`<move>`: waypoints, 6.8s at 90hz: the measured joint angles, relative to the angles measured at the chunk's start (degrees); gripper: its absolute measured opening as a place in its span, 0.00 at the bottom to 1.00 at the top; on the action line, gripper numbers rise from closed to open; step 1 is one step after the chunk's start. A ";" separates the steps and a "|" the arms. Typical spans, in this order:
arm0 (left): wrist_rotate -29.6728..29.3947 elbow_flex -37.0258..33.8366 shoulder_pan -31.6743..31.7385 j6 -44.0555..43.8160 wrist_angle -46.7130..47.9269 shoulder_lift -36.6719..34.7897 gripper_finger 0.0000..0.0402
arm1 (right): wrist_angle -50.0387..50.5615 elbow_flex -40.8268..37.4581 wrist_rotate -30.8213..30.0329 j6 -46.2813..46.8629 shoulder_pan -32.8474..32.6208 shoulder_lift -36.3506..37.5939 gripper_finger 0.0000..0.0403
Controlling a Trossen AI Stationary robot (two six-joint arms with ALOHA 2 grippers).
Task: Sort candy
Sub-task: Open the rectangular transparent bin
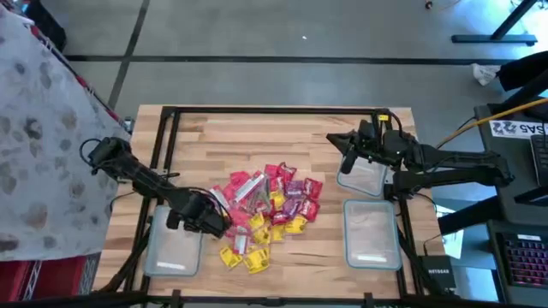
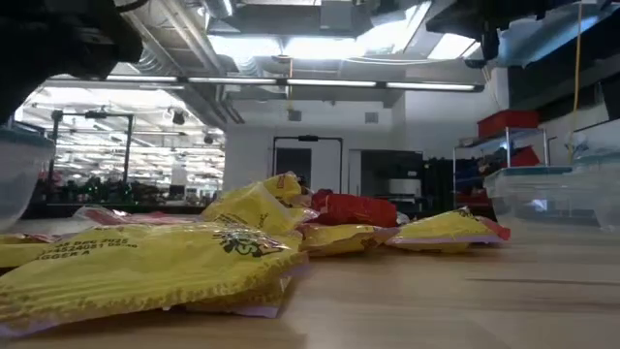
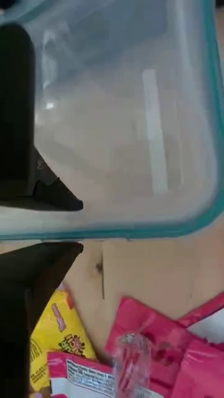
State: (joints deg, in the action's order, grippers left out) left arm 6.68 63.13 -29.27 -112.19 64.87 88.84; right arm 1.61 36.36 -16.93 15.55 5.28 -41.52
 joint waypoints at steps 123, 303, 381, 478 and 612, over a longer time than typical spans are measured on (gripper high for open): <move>-3.61 11.13 -6.59 53.12 -42.81 16.43 0.38 | 0.61 -0.02 15.15 21.30 -0.02 0.00 0.00; -22.82 -1.67 20.42 81.15 -65.76 16.20 0.13 | -10.64 0.00 10.56 42.54 -14.10 -0.02 0.00; -23.02 -4.24 -12.25 41.73 -48.46 19.41 0.13 | -10.50 0.00 -1.09 35.45 -13.88 -0.02 0.00; -16.85 -2.40 11.53 64.14 -30.86 6.87 0.13 | -10.74 0.00 2.58 36.87 -13.94 0.00 0.00; -26.18 -3.54 23.73 61.80 -35.62 0.96 0.13 | -10.87 -0.02 4.47 36.65 -13.94 -0.01 0.00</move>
State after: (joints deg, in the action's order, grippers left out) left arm -19.50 59.59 -5.55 -50.39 29.25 89.80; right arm -9.26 36.34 -12.46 52.21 -8.67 -41.53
